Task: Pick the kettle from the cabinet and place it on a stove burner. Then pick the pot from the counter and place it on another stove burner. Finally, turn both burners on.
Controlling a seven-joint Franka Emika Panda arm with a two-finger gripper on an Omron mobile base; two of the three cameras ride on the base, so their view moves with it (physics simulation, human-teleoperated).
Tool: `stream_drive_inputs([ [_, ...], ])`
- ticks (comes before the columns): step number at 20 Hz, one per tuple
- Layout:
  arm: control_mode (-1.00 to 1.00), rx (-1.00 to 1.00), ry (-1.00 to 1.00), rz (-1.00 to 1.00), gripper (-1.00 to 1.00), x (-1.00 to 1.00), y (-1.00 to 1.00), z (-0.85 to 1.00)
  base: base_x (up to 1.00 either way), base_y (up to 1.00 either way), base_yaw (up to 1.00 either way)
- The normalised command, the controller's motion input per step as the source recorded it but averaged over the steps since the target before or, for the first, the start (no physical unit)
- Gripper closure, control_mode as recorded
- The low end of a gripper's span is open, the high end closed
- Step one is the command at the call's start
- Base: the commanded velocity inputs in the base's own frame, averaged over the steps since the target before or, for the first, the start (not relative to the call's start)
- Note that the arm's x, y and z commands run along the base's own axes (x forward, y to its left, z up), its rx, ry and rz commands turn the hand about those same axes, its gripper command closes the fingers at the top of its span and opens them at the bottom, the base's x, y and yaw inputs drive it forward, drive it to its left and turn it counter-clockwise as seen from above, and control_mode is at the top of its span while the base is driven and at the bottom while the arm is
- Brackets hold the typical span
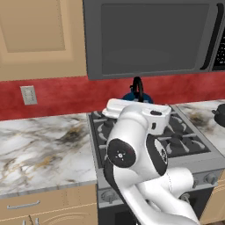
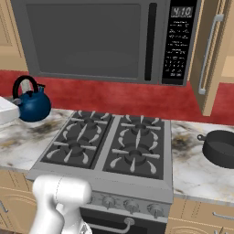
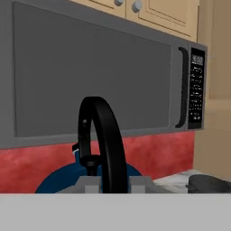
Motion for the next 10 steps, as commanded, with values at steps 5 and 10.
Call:
stream_drive_inputs([
  [5, -1.00, 0.04, -0.11, -0.12, 1.00, -0.02, 0.00, -0.34, 0.00, 0.00, 0.00],
  [10, -1.00, 0.03, -0.06, -0.13, 1.00, 0.00, 0.00, -0.32, 0.00, 0.00, 0.00],
])
